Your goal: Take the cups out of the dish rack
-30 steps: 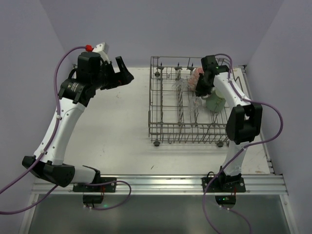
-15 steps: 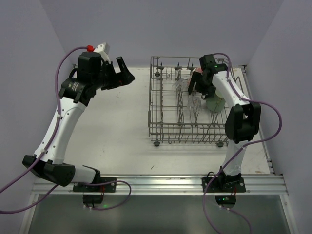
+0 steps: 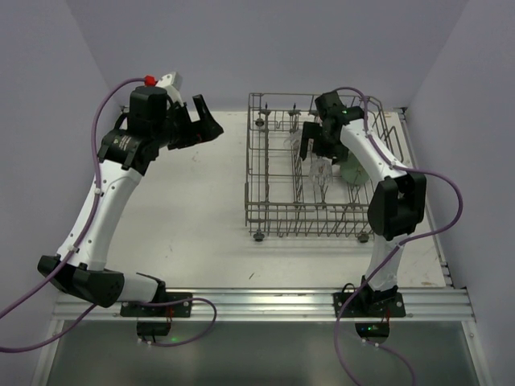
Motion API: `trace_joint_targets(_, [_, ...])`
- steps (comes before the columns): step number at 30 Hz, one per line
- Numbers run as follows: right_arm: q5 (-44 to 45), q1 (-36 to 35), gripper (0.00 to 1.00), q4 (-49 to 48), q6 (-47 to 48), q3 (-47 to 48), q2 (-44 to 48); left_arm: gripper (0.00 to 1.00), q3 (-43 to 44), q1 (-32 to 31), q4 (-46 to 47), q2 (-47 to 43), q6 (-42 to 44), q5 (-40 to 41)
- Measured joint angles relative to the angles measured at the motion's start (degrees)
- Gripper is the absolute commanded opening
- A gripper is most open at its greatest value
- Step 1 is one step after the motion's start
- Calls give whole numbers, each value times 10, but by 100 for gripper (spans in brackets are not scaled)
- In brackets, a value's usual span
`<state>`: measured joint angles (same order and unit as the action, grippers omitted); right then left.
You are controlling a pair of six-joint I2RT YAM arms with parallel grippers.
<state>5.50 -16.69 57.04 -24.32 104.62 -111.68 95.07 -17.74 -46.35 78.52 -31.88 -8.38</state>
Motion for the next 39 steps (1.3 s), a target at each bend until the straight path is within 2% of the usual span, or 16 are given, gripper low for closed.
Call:
trace_joint_targets(12, [60, -1, 99, 26, -9, -8, 0, 100, -12, 1, 0, 0, 0, -5])
trace_joint_targets(28, [62, -13, 93, 26, -14, -22, -8, 100, -12, 5, 0, -1, 0, -9])
trace_joint_targets(39, [54, -13, 92, 26, -31, -30, -9, 100, -12, 7, 0, -4, 0, -9])
